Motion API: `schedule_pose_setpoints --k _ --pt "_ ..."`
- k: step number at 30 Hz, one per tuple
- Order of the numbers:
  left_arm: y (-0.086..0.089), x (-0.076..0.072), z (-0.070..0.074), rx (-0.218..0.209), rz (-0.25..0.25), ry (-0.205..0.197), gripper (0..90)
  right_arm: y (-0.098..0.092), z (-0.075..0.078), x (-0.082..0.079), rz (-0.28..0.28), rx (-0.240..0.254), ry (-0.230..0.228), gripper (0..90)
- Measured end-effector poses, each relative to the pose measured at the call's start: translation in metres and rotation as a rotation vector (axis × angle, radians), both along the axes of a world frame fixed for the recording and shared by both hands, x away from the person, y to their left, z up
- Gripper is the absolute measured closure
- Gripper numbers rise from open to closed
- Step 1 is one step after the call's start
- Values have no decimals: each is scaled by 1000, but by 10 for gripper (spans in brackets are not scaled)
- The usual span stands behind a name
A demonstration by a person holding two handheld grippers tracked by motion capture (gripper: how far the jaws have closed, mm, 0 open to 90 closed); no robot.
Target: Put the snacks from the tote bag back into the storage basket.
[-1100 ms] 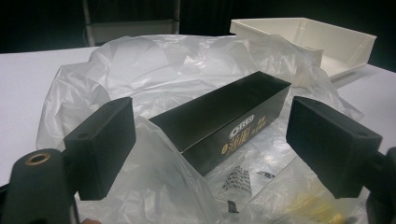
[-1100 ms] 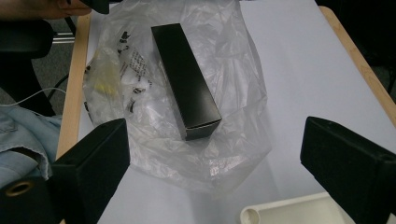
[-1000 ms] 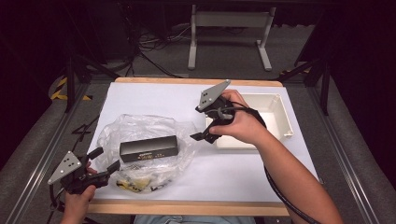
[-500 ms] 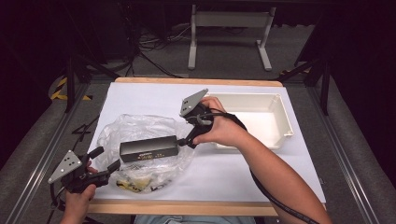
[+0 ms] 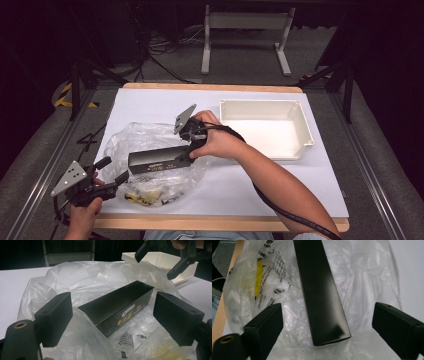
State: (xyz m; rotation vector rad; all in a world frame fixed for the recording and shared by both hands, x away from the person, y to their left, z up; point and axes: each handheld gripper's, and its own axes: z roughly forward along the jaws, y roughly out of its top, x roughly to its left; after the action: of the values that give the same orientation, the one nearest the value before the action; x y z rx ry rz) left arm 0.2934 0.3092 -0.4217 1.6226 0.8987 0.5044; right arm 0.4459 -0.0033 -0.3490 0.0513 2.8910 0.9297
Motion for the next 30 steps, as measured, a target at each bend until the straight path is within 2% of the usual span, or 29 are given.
schedule_pose_setpoints --k 2,7,15,22,24,30 --pt "0 0 0 -4 0 -2 167 4 -7 1 14 -4 1 127" --pt "0 0 0 -6 0 -3 166 10 -18 2 9 -10 8 127" --pt "0 0 0 -4 -1 -1 166 18 -36 6 9 -63 15 137" --pt "0 0 0 -7 -1 -3 167 21 -45 7 8 -98 26 160" --pt "0 0 0 -2 -2 1 167 23 -48 8 8 -130 30 172" --pt "0 0 0 -4 -2 -1 167 23 -54 10 2 -146 37 207"
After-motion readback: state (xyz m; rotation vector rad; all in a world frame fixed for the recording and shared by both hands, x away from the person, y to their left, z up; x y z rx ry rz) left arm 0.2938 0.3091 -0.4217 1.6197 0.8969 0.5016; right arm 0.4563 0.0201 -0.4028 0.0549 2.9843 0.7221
